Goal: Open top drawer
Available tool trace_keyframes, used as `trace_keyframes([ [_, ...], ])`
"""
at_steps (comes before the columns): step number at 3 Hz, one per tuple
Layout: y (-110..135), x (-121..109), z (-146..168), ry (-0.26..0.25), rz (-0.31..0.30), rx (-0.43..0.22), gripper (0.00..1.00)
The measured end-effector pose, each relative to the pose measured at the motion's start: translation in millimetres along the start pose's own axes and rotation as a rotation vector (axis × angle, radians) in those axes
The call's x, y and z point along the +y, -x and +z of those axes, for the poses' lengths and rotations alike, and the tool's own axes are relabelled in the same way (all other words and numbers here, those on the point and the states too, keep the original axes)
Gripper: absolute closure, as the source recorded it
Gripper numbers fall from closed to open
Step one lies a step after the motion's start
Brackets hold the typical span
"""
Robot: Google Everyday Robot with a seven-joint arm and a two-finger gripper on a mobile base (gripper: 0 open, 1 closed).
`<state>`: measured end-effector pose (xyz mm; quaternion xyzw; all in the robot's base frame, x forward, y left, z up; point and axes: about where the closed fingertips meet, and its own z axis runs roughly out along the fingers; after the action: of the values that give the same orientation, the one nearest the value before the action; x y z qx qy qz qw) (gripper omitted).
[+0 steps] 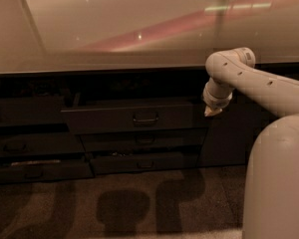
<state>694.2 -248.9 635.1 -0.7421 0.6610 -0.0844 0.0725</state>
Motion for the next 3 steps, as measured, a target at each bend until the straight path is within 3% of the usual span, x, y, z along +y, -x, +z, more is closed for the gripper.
trace_keyframes([
  [3,1.6,15.2,-1.9,0.002,-0.013,-0.006,1.0],
])
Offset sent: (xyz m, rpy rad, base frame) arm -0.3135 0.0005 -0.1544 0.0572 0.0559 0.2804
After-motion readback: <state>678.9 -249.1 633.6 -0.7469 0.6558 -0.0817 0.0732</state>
